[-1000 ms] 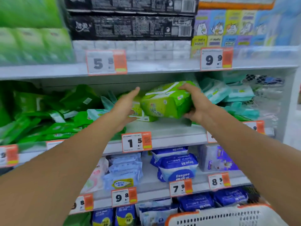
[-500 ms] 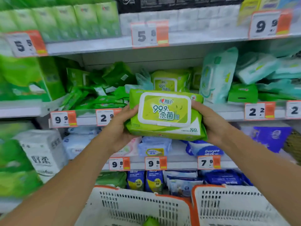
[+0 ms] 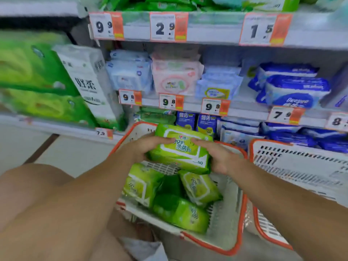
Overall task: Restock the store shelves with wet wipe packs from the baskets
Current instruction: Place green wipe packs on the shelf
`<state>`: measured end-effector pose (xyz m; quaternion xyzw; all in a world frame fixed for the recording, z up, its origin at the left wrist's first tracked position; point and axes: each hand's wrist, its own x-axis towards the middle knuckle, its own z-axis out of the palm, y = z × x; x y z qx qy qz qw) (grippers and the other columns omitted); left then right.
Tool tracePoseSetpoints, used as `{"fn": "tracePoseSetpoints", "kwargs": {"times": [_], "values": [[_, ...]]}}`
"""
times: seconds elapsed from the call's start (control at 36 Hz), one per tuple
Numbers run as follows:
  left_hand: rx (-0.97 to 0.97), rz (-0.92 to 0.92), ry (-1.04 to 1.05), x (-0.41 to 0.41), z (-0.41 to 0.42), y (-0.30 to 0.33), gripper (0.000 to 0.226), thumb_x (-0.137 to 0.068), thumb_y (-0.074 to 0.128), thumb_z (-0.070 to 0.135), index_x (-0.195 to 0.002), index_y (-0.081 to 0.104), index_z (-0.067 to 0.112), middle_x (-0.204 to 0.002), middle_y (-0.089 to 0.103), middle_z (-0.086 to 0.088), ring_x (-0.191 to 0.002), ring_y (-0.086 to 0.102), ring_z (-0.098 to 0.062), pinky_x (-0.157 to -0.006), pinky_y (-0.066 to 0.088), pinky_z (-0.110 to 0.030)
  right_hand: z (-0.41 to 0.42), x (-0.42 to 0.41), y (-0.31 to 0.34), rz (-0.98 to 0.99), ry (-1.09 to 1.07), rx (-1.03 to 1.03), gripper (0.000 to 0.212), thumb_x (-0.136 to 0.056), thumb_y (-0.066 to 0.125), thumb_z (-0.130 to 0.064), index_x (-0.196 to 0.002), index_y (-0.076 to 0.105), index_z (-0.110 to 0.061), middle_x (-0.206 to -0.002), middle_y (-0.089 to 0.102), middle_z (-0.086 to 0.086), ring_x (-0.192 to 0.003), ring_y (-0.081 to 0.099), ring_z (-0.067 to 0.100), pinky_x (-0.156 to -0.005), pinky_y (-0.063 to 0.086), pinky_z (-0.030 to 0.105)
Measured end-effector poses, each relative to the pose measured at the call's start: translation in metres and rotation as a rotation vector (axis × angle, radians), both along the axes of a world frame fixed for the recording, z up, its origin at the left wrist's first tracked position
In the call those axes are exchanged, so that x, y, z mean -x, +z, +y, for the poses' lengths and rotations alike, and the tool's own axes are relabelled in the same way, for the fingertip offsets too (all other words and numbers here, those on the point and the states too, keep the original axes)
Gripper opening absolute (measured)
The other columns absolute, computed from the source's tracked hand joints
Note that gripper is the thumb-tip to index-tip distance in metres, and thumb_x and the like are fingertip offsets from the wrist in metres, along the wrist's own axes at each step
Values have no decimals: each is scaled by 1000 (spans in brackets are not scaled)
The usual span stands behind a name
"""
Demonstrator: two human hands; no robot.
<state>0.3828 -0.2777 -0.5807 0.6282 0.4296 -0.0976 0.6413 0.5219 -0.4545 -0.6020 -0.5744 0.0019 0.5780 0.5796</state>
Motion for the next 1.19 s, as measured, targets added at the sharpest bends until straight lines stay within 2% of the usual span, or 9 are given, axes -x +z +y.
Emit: {"fn": "tracePoseSetpoints", "kwargs": {"times": [0.19, 0.28, 0.36, 0.53, 0.64, 0.81, 0.97, 1.08, 1.19], "values": [[-258, -163, 492, 10, 37, -25, 35, -87, 73, 7, -119, 59, 11, -125, 59, -12, -103, 61, -28, -94, 51, -37, 47, 53, -64, -76, -76, 65, 29, -95, 59, 1, -116, 60, -19, -116, 69, 10, -92, 67, 24, -79, 57, 42], [-348, -117, 355, -8, 41, 6, 24, -89, 73, 21, -111, 69, 15, -101, 64, -10, -77, 58, -21, -69, 45, -28, 48, 52, -50, -92, -2, 65, 41, -96, 58, 1, -133, 53, -14, -126, 58, 15, -112, 57, 31, -94, 51, 43], [-356, -142, 138, -34, 26, 42, 9, -89, 71, 25, -98, 70, 23, -106, 73, -4, -98, 68, -22, -80, 49, -31, 40, 16, -1, -231, -15, 42, 31, -93, 66, -5, -122, 60, -14, -115, 60, 14, -99, 59, 31, -98, 53, 46], [-536, -629, -215, -145, -51, 160, 12, -91, 67, 4, -92, 68, 16, -92, 71, -15, -84, 67, -24, -75, 49, -34, -48, -108, 171, -1279, -708, -185, 36, -80, 79, -7, -107, 58, -19, -99, 63, -3, -84, 63, 13, -70, 52, 19], [-879, -916, -366, -216, -103, 230, 13, -91, 67, 8, -93, 66, 21, -85, 69, -8, -71, 62, -14, -68, 50, -26, -111, -187, 254, -1599, -1139, -49, 67, -66, 84, -28, -123, 52, -12, -119, 53, 4, -108, 52, 17, -95, 45, 29], [-1518, -327, -767, -297, -121, 239, 54, -98, 47, 50, -144, 45, 22, -146, 50, -8, -131, 48, -29, -107, 40, -38, -125, -279, 299, -1387, -988, 129, 103, -50, 93, -48, -132, 47, -5, -123, 56, 9, -114, 56, 25, -96, 45, 30], [-1582, -109, -884, -317, -113, 249, 49, -96, 45, 60, -134, 50, 29, -140, 54, -7, -125, 50, -31, -94, 40, -35, -99, -317, 333, -1133, -842, 381, 113, -65, 85, -56, -148, 24, -11, -145, 29, 15, -132, 38, 32, -85, 50, 34], [-1574, -113, -857, -315, -110, 244, 53, -94, 43, 66, -136, 48, 34, -142, 53, -4, -126, 50, -30, -101, 41, -36, -78, -326, 328, -1139, -843, 422, 112, -66, 81, -53, -147, 16, -12, -140, 17, 19, -128, 34, 44, -109, 39, 46], [-1574, -133, -838, -314, -108, 243, 53, -93, 42, 67, -135, 48, 35, -140, 54, -3, -124, 51, -29, -98, 41, -36, -71, -320, 319, -1132, -933, 371, 107, -61, 87, -49, -140, 24, -15, -133, 18, 14, -99, 48, 30, -95, 47, 36]]}}
